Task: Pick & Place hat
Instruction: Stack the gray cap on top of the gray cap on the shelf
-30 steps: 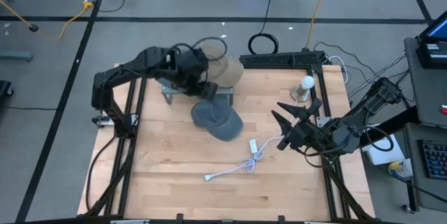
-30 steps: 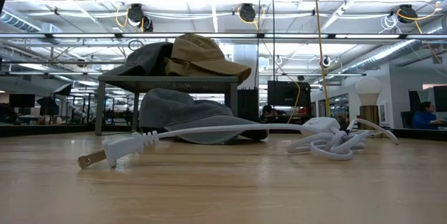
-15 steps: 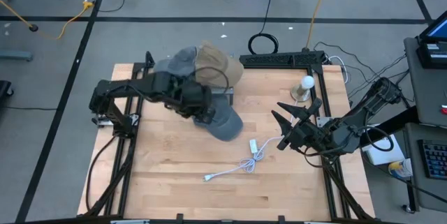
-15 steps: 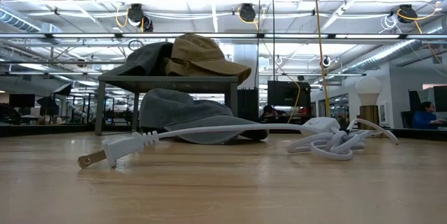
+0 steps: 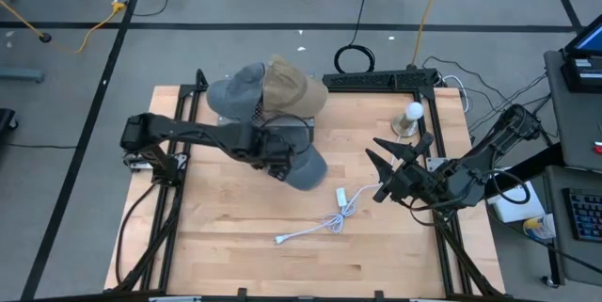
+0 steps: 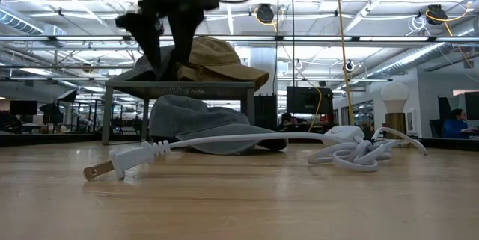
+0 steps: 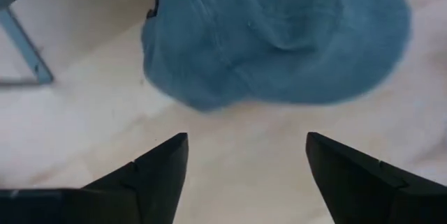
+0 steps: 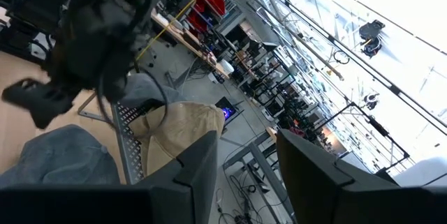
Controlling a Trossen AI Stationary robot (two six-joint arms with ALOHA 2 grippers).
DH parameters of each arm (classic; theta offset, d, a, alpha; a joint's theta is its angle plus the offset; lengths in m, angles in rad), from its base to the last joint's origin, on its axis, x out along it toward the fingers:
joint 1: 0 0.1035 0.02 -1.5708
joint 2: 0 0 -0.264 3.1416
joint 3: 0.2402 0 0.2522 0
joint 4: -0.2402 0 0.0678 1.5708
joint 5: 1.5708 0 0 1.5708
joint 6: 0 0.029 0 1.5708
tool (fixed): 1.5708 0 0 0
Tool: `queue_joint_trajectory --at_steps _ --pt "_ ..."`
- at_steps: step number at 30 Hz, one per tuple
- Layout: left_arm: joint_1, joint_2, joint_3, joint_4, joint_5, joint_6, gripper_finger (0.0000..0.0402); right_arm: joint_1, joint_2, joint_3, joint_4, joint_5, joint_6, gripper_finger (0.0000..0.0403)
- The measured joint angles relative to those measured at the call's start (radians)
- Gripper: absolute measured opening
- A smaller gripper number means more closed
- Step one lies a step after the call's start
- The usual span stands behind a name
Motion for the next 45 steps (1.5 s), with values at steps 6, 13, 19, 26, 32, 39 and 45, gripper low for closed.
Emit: queue_joint_trajectory --at_steps 6,13,19,26,32,39,45 --pt "0.032 0.0 -0.123 0.054 -0.092 0.075 0.0325 0.0 0.0 0.0 0.0 0.0 0.0 0.0139" --pt "0.088 0.0 -0.192 0.167 -0.13 0.209 0.035 0.0 0.0 0.0 0.0 -0.027 -0.008 0.0139" --pt "0.127 -0.001 -0.261 0.314 -0.107 0.349 0.0358 0.0 0.0 0.0 -0.002 -0.076 -0.03 0.0139" --pt "0.164 0.0 -0.306 0.402 0.004 0.378 0.0343 0.0 0.0 0.0 -0.003 -0.079 -0.031 0.0139" --pt "0.153 -0.001 -0.306 0.501 0.106 0.433 0.0279 0.0 0.0 0.0 -0.003 -0.079 -0.055 0.0139" --pt "0.129 -0.001 -0.306 0.498 0.143 0.436 0.0115 0.0 0.0 0.0 -0.003 -0.077 -0.076 0.0139" --pt "0.127 -0.001 -0.306 0.498 0.174 0.424 0.0012 0.0 0.0 0.0 -0.003 -0.078 0.039 0.0144"
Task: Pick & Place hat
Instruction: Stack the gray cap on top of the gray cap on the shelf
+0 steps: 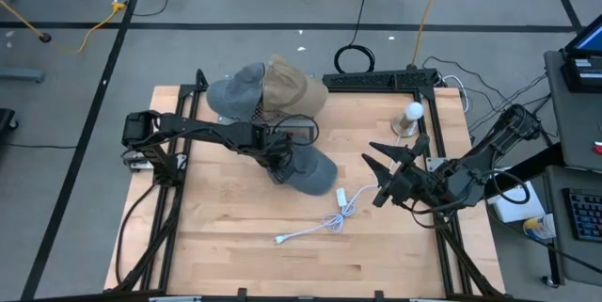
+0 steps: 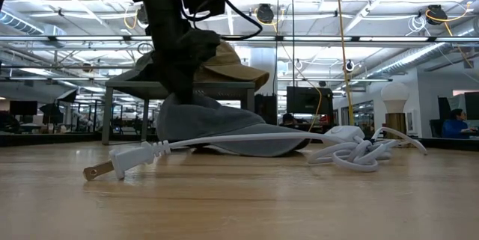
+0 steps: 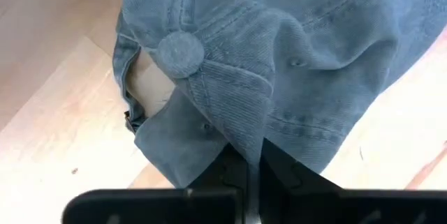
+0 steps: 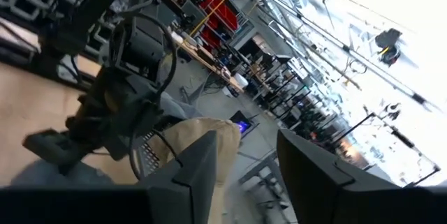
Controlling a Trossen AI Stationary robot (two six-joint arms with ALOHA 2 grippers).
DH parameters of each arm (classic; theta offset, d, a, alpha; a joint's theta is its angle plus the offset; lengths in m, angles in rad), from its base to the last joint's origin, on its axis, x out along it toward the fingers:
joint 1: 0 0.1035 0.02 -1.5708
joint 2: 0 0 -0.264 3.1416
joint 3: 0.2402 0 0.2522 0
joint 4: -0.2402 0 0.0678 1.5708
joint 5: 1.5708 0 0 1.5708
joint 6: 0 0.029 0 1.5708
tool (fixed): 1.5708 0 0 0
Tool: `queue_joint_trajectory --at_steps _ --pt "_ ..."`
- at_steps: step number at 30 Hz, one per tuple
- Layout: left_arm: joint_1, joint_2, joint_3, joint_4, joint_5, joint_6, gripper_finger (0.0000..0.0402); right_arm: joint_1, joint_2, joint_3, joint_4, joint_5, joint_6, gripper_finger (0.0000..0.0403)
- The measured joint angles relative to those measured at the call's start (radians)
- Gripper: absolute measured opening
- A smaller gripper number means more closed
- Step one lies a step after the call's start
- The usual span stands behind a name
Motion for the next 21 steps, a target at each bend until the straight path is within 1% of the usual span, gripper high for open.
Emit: queue_joint_trajectory --at_steps 4,6,10,13,17,21 --pt "0.0 -0.012 0.0 0.002 0.006 -0.014 0.0005 0.01 0.0 0.0 0.0 -0.001 0.088 0.0157" --pt "-0.002 -0.03 0.001 0.03 0.008 -0.007 0.0005 0.016 0.0 0.0 0.0 -0.005 0.141 0.0166" --pt "-0.011 -0.087 0.001 0.057 0.008 0.005 0.0004 0.023 -0.002 0.0 0.0 -0.046 0.274 0.0187" --pt "-0.025 -0.138 0.001 0.069 0.002 0.025 0.0003 0.022 -0.009 0.0 -0.003 -0.077 0.414 0.0208" --pt "-0.052 -0.218 0.001 0.091 -0.001 0.048 0.0002 0.016 -0.012 0.0 -0.003 -0.079 0.588 0.0237" --pt "-0.088 -0.304 0.0 0.118 -0.027 0.069 0.0002 0.009 -0.012 0.0 -0.003 -0.078 0.789 0.025"
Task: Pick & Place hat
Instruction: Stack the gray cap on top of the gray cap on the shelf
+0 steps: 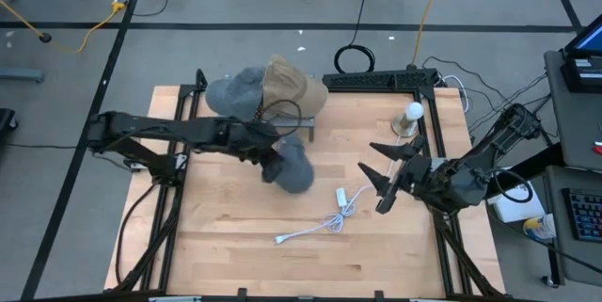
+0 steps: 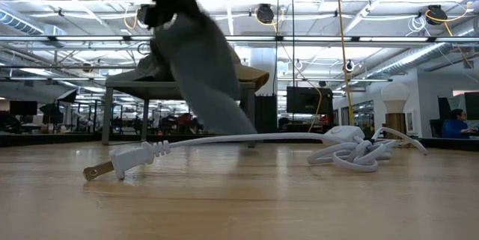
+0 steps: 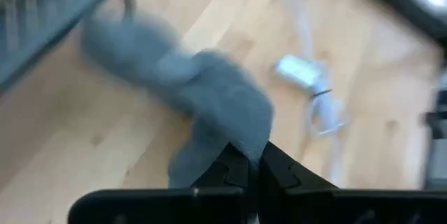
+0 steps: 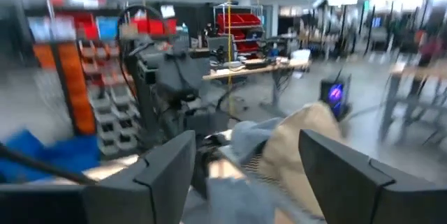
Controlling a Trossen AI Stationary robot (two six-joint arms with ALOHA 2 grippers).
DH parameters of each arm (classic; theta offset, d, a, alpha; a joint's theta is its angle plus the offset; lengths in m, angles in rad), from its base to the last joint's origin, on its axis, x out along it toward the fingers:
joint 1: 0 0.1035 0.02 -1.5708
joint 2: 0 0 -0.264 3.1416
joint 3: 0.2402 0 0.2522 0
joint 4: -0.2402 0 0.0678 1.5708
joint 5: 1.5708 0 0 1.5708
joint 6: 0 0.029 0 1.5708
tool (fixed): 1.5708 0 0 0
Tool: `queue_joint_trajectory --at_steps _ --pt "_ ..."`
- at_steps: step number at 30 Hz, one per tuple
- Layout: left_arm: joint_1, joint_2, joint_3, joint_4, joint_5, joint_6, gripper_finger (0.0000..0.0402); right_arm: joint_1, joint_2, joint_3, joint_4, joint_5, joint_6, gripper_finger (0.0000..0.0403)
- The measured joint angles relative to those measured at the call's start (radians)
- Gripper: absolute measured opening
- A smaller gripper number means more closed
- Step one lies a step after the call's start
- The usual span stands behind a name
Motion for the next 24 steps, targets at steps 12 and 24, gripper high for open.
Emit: queue_joint_trajectory --at_steps 12,24 --pt "-0.103 -0.228 -0.001 0.179 -0.03 0.115 0.0001 -0.007 -0.001 0.0 0.037 0.03 0.327 0.0242" --pt "-0.173 -0.381 -0.001 0.344 -0.106 0.379 0.0001 -0.086 -0.001 0.0 -0.04 -0.294 0.764 0.0242"
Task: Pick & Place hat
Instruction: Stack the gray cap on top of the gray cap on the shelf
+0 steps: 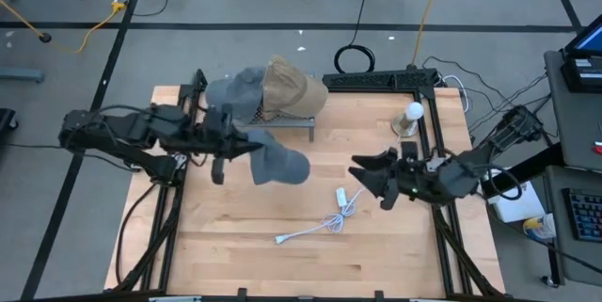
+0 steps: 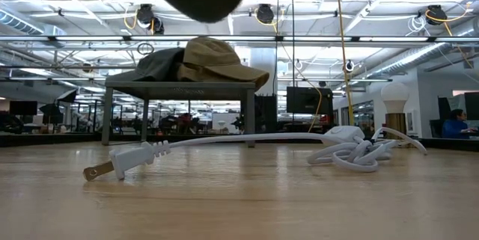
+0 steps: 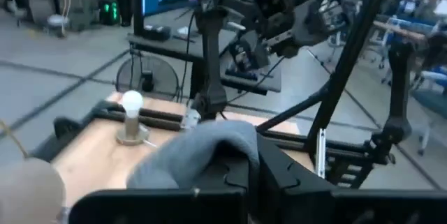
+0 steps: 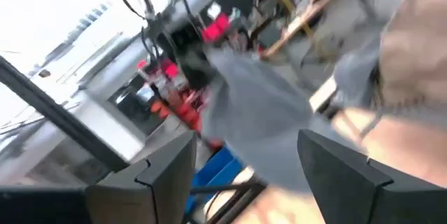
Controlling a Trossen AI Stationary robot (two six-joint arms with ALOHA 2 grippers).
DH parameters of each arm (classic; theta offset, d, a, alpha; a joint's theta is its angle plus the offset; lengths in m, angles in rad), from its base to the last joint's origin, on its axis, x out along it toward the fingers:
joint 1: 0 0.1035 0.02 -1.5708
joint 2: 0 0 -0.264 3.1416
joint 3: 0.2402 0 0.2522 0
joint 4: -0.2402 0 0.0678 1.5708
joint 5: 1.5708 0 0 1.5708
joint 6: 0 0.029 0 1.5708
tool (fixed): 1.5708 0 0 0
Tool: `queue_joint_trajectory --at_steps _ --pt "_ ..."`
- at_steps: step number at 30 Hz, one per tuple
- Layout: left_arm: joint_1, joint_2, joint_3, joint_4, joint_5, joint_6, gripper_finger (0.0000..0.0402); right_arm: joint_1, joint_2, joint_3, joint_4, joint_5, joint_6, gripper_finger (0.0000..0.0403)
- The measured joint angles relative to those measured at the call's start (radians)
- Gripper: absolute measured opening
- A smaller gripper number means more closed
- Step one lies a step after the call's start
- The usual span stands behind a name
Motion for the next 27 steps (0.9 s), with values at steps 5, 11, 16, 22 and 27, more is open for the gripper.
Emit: queue_joint_trajectory --at_steps 5,11,16,22,27 --pt "-0.013 -0.032 0.0 0.063 -0.002 0.178 0.0001 -0.09 0.0 0.0 -0.099 -0.164 0.234 0.0242" --pt "-0.026 -0.059 0.002 0.144 0.035 0.409 0.0001 -0.207 0.006 -0.001 -0.141 -0.301 0.528 0.0242" --pt "-0.026 -0.069 0.002 0.258 0.108 0.604 0.0001 -0.291 0.01 -0.001 -0.136 -0.451 0.675 0.0242" --pt "-0.011 -0.069 0.006 0.358 0.177 0.781 0.0001 -0.343 0.034 -0.001 -0.027 -0.574 0.811 0.0242" --pt "0.014 -0.04 0.042 0.351 0.199 0.862 0.0001 -0.389 0.102 0.0 0.206 -0.68 0.883 0.0242"
